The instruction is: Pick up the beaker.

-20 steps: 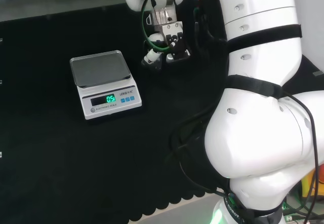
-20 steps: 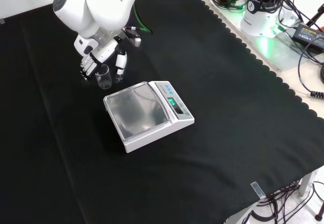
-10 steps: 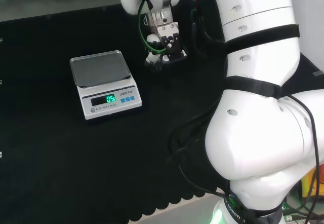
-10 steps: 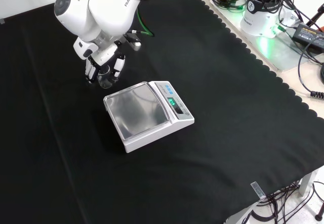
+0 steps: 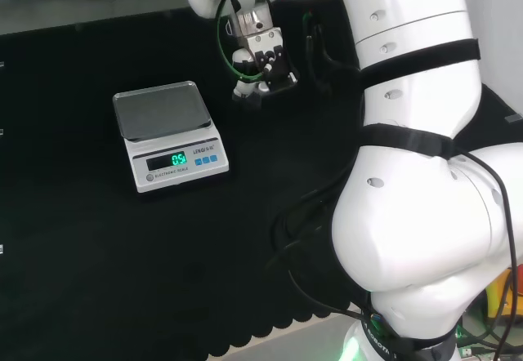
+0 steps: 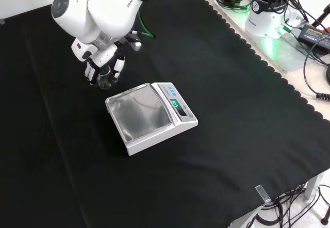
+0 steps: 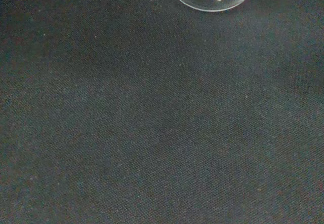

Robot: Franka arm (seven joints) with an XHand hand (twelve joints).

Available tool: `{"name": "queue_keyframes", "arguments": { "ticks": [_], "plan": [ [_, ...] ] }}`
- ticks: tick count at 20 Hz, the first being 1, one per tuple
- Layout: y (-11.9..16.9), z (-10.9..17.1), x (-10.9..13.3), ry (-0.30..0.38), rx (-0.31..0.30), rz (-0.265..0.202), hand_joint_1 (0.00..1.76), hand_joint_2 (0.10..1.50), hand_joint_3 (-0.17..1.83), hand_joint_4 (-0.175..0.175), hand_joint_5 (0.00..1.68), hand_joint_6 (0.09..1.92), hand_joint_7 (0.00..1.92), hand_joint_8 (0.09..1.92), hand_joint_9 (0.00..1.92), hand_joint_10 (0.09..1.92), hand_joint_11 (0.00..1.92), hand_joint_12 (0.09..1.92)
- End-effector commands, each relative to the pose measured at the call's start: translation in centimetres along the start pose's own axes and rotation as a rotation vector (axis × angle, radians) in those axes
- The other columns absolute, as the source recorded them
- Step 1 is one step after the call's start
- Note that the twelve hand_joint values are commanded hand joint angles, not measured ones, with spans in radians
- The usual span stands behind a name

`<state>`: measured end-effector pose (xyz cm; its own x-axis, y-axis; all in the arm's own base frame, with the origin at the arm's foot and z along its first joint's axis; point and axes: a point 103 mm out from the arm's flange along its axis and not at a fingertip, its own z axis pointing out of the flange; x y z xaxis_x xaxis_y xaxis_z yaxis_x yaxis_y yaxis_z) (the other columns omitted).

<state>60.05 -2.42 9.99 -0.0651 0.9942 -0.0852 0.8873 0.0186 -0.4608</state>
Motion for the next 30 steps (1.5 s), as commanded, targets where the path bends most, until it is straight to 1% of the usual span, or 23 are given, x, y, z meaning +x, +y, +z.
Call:
{"name": "queue_keyframes", "arguments": {
  "ticks": [1,9,13,19,23,24,25,27,30],
  "plan": [
    [-0.5,-1.0,0.1,0.001,0.043,-0.002,1.06,1.24,-0.17,-0.175,0.64,0.52,0.46,0.73,0.94,0.39,1.44,0.64],
    [-1.7,-3.0,0.1,0.003,0.065,0.002,1.06,1.23,-0.17,-0.175,0.63,0.54,0.47,0.74,0.97,0.38,1.46,0.63],
    [-2.9,-4.7,0.1,0.011,0.054,0.011,1.05,1.23,-0.17,-0.175,0.62,0.54,0.47,0.74,0.97,0.38,1.46,0.63],
    [-4.7,-7.0,0.5,0.004,0.037,0.019,1.05,1.22,-0.17,-0.175,0.62,0.54,0.47,0.74,0.97,0.38,1.45,0.62],
    [-5.8,-8.2,0.8,0.001,0.040,0.022,1.04,1.22,-0.17,-0.175,0.62,0.54,0.47,0.74,0.97,0.38,1.44,0.62],
    [-6.5,-7.5,-0.7,0.005,0.043,0.021,1.04,1.22,-0.17,-0.175,0.62,0.54,0.47,0.74,0.97,0.38,1.44,0.62],
    [-6.9,-7.3,-1.3,0.005,0.044,0.021,1.04,1.22,-0.17,-0.175,0.62,0.54,0.48,0.74,0.97,0.38,1.44,0.62],
    [-7.6,-7.2,-2.0,0.008,0.043,0.021,1.03,1.22,-0.17,-0.175,0.62,0.54,0.48,0.75,0.97,0.37,1.43,0.62],
    [-8.8,-7.3,-2.7,0.003,0.024,0.018,1.03,1.22,-0.17,-0.175,0.63,0.55,0.49,0.75,0.97,0.37,1.43,0.62]
  ]
}}
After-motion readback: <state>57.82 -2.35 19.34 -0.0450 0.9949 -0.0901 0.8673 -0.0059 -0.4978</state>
